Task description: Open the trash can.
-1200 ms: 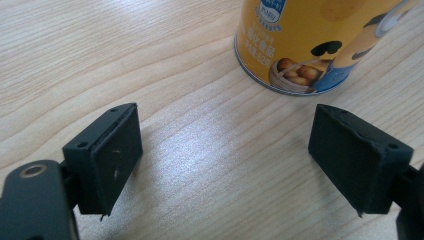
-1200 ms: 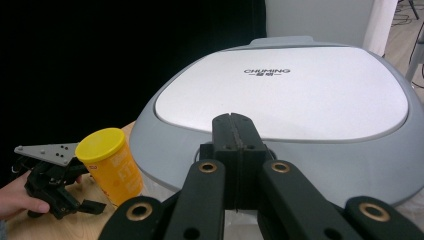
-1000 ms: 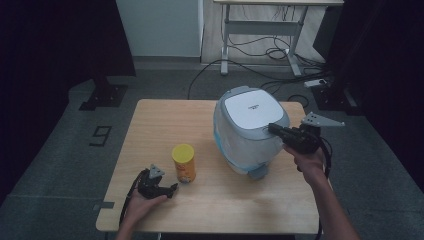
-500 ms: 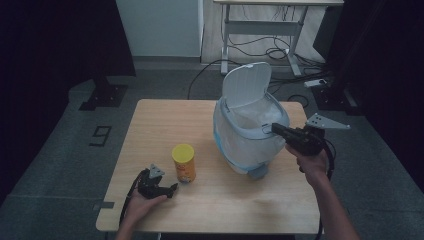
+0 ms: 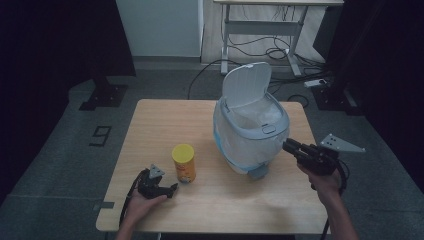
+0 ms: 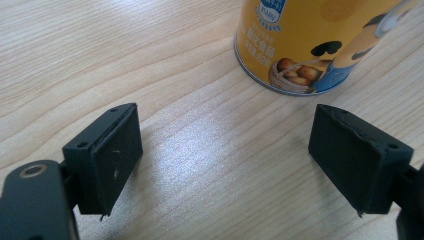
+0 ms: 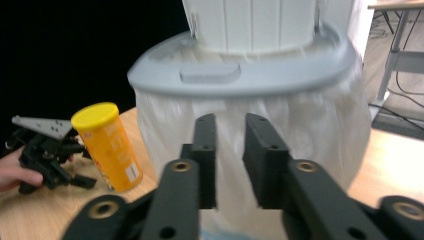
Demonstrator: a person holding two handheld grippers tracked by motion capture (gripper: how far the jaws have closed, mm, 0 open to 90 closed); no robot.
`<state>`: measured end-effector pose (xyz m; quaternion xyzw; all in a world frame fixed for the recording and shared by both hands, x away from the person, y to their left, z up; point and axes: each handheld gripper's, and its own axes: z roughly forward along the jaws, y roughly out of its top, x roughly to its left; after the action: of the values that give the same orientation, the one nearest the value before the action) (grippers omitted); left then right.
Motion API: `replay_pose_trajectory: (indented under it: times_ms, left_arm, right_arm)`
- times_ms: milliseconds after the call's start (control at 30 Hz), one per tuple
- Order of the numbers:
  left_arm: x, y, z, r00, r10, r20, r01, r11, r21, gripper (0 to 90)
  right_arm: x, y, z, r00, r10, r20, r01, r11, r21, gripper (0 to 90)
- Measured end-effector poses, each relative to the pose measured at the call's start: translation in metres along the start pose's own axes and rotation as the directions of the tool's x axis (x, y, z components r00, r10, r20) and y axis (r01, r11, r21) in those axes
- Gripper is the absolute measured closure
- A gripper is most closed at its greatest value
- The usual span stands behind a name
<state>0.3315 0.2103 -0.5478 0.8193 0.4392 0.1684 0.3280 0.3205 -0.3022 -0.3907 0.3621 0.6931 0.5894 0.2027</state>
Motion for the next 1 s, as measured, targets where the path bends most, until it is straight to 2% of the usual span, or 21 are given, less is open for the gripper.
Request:
replay_pose_trajectory:
  times_ms: [33, 67, 267, 367, 667, 1000]
  left_arm:
    - [0.000, 0.000, 0.000, 1.0000, 0.000, 0.000, 0.000, 1.0000, 0.000, 13.9]
    - [0.000, 0.000, 0.000, 1.0000, 0.000, 0.000, 0.000, 1.0000, 0.000, 13.8]
    - [0.000, 0.000, 0.000, 1.0000, -0.001, -0.002, 0.001, 1.0000, 0.000, 13.9]
    - [0.000, 0.000, 0.000, 1.0000, -0.003, -0.003, 0.003, 1.0000, -0.001, 13.9]
    - [-0.001, 0.000, 0.000, 1.0000, -0.006, -0.005, 0.006, 1.0000, -0.001, 13.9]
    - [-0.001, 0.000, -0.001, 0.9999, -0.012, -0.010, 0.012, 0.9999, -0.002, 14.5]
  right_arm:
    - [0.000, 0.000, 0.000, 1.0000, 0.000, 0.000, 0.000, 1.000, 0.000, 70.2]
    - [-0.003, -0.012, -0.002, 1.0000, 0.006, 0.004, -0.006, 1.000, 0.008, 66.4]
    - [-0.011, -0.045, -0.005, 0.9990, 0.025, 0.036, -0.026, 0.999, 0.038, 49.0]
    - [-0.013, -0.061, -0.006, 0.9967, 0.021, 0.078, -0.026, 0.998, 0.054, 38.8]
    - [-0.027, -0.110, -0.006, 0.9902, 0.084, 0.111, -0.097, 0.988, 0.119, 34.7]
    - [-0.034, -0.125, -0.007, 0.9848, 0.087, 0.150, -0.111, 0.982, 0.156, 34.1]
